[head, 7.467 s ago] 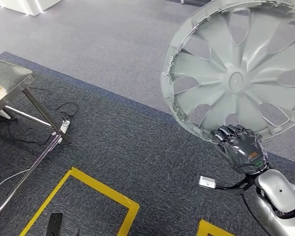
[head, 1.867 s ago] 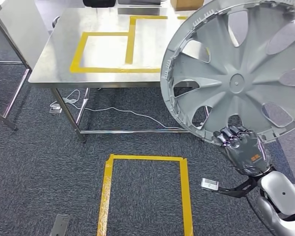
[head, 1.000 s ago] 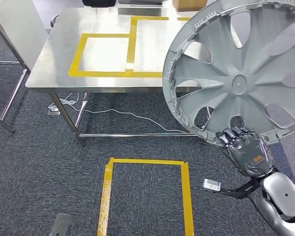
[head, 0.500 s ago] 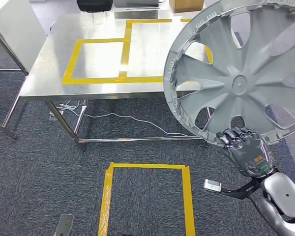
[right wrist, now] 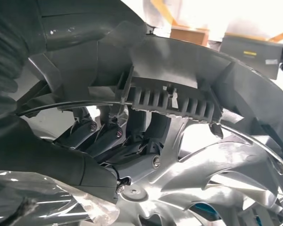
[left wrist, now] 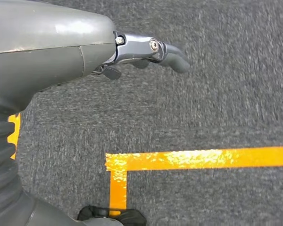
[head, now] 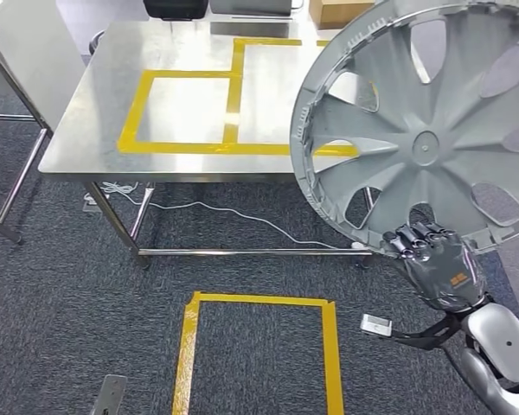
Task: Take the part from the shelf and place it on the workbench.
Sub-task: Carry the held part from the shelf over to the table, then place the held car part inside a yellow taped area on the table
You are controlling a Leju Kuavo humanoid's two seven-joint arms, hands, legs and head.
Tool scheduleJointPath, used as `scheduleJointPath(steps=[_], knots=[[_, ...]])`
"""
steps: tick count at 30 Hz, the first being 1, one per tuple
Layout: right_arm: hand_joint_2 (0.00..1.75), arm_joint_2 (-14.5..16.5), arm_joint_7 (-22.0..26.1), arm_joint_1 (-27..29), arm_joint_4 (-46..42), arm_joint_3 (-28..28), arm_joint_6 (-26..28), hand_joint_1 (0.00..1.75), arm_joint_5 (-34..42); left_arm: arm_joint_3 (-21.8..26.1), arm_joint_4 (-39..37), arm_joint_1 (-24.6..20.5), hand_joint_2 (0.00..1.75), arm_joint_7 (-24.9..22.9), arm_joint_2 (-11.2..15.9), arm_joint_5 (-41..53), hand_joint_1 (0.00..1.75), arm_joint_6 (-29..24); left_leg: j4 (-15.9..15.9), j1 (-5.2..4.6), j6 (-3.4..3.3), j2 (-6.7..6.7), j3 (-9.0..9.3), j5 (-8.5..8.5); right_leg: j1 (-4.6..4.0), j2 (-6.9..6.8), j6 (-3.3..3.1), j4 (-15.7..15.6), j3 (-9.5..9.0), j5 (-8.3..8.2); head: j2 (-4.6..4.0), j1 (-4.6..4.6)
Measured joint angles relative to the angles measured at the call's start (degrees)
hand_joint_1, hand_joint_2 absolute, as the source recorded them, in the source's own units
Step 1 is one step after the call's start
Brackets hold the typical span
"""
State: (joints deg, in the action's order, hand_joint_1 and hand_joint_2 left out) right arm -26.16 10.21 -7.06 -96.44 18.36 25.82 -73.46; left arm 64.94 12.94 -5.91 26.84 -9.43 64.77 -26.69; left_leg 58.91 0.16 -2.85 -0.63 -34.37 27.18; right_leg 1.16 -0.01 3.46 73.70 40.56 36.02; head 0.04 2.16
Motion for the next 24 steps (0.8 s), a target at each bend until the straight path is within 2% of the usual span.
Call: scheduleJointPath(steps=[1,2,4,5,6,7,10,11,12,14,15,16,17,19,20,21,24], knots=[[1.75,0.0,0.0,0.2,0.0,0.0,0.0,1.75,0.0,0.0,0.0,0.1,1.75,0.0,0.0,0.0,0.00,0.0,0.0,-0.01,0.00,-0.03,0.40,0.34,0.00,0.00,0.02,0.8,1.22,-0.99,0.00,-0.02],[1.75,0.0,0.0,0.3,0.0,0.0,-0.1,1.75,0.0,0.0,0.0,0.1,1.75,0.0,-0.1,0.0,0.00,0.1,0.0,-0.01,0.06,-0.07,0.95,0.74,0.00,-0.02,-0.03,-0.8,1.19,-3.23,0.00,-0.05],[1.75,-0.1,0.0,0.3,0.0,0.0,-0.1,1.75,0.1,0.0,0.0,0.2,1.75,0.0,-0.1,0.0,0.00,0.1,0.0,-0.06,0.35,-0.13,2.14,1.65,-0.02,-0.09,-0.21,-8.0,-1.30,-8.40,0.00,-0.05],[1.75,-0.2,0.0,0.2,0.0,0.0,-0.1,1.75,0.2,0.0,0.0,0.1,1.75,-0.1,-0.1,0.0,0.00,0.1,0.1,-0.16,0.61,-0.16,2.52,2.07,-0.10,-0.10,-0.38,-11.4,-2.90,-9.74,0.00,-0.07],[1.75,-0.2,0.0,0.2,0.0,0.0,-0.1,1.75,0.2,0.0,0.0,0.1,1.75,-0.1,-0.1,0.0,0.00,0.1,0.2,-0.26,0.88,-0.16,2.68,2.36,-0.19,-0.08,-0.65,-13.5,-3.97,-10.07,0.00,-0.05],[1.75,-0.3,0.0,0.2,-0.1,0.0,-0.1,1.75,0.2,0.0,0.0,0.0,1.75,-0.1,-0.1,0.0,0.00,0.1,0.1,-0.34,1.16,-0.15,2.71,2.55,-0.32,-0.02,-0.99,-14.3,-4.54,-9.61,0.00,0.03],[1.75,-0.3,0.0,0.3,-0.2,0.0,-0.1,1.75,0.3,0.0,0.0,0.0,1.75,-0.1,0.0,0.1,0.00,0.1,0.5,-0.32,2.06,0.01,2.77,3.21,-0.20,0.13,-2.06,-14.9,-5.18,-8.99,0.00,0.27],[1.75,-0.3,-0.1,0.4,-0.2,0.0,-0.1,1.75,0.3,0.0,0.0,-0.1,1.75,-0.1,0.0,0.1,0.00,0.1,1.9,-0.29,2.43,0.06,2.23,3.98,-0.07,0.11,-2.40,-15.1,-5.50,-8.84,0.00,0.31],[1.75,-0.3,-0.1,0.4,-0.2,0.0,-0.1,1.75,0.3,0.0,0.0,-0.1,1.75,-0.1,0.0,0.1,0.00,0.1,4.6,-0.21,2.77,0.10,0.95,5.23,0.05,0.05,-2.71,-15.2,-5.88,-8.62,0.00,0.36],[1.75,-0.3,0.0,0.4,-0.2,0.0,-0.2,1.75,0.3,0.0,0.0,-0.1,1.75,-0.1,-0.1,0.1,0.00,0.1,12.3,-0.06,3.21,0.15,-3.29,8.09,0.02,-0.02,-3.08,-15.2,-6.44,-8.09,0.00,0.41],[1.75,-0.3,0.0,0.4,-0.2,0.1,-0.2,1.75,0.3,0.0,0.0,0.0,1.75,-0.1,-0.1,0.1,0.00,0.1,15.4,-0.02,3.28,0.15,-5.31,8.71,-0.01,0.00,-3.13,-15.2,-6.75,-7.80,0.00,0.41],[1.75,-0.3,0.0,0.5,-0.2,0.1,-0.2,1.75,0.3,0.0,0.0,0.0,1.75,-0.1,-0.1,0.1,0.00,0.1,16.7,-0.01,3.26,0.15,-6.53,8.17,-0.04,0.03,-3.14,-15.2,-7.13,-7.50,0.00,0.40],[1.75,-0.3,0.0,0.6,-0.2,0.1,-0.2,1.75,0.3,0.0,0.0,0.1,1.75,-0.1,-0.1,0.1,0.00,0.1,15.8,-0.02,3.11,0.15,-6.69,6.38,-0.07,0.09,-3.10,-15.1,-7.64,-7.15,0.00,0.41],[1.75,-0.3,0.0,0.6,-0.2,0.1,-0.2,1.75,0.3,0.0,0.0,0.1,1.75,-0.1,0.0,0.1,0.00,0.1,8.9,-0.19,2.36,0.15,-4.54,0.97,-0.11,0.17,-2.97,-15.2,-8.79,-6.34,0.00,0.40],[1.75,-0.3,0.0,0.6,-0.2,0.1,-0.2,1.75,0.3,0.0,0.0,0.1,1.75,-0.1,0.0,0.1,0.00,0.1,5.6,-0.37,1.86,0.17,-3.26,-0.91,-0.20,0.20,-2.79,-15.2,-9.25,-5.96,0.00,0.33],[1.75,-0.3,-0.1,0.5,-0.2,0.1,-0.2,1.75,0.3,0.0,0.0,0.1,1.75,-0.1,0.0,0.1,0.00,0.1,3.1,-0.56,1.40,0.19,-2.24,-1.64,-0.20,0.21,-2.51,-15.2,-9.45,-5.69,0.00,0.32],[1.75,-0.4,0.0,0.6,-0.3,0.1,-0.2,1.75,0.3,0.0,0.0,0.1,1.75,-0.1,0.0,0.1,0.00,0.0,0.7,-0.76,0.80,0.17,-1.15,-0.60,-0.15,0.14,-1.47,-15.6,-9.50,-5.33,0.01,0.44]])
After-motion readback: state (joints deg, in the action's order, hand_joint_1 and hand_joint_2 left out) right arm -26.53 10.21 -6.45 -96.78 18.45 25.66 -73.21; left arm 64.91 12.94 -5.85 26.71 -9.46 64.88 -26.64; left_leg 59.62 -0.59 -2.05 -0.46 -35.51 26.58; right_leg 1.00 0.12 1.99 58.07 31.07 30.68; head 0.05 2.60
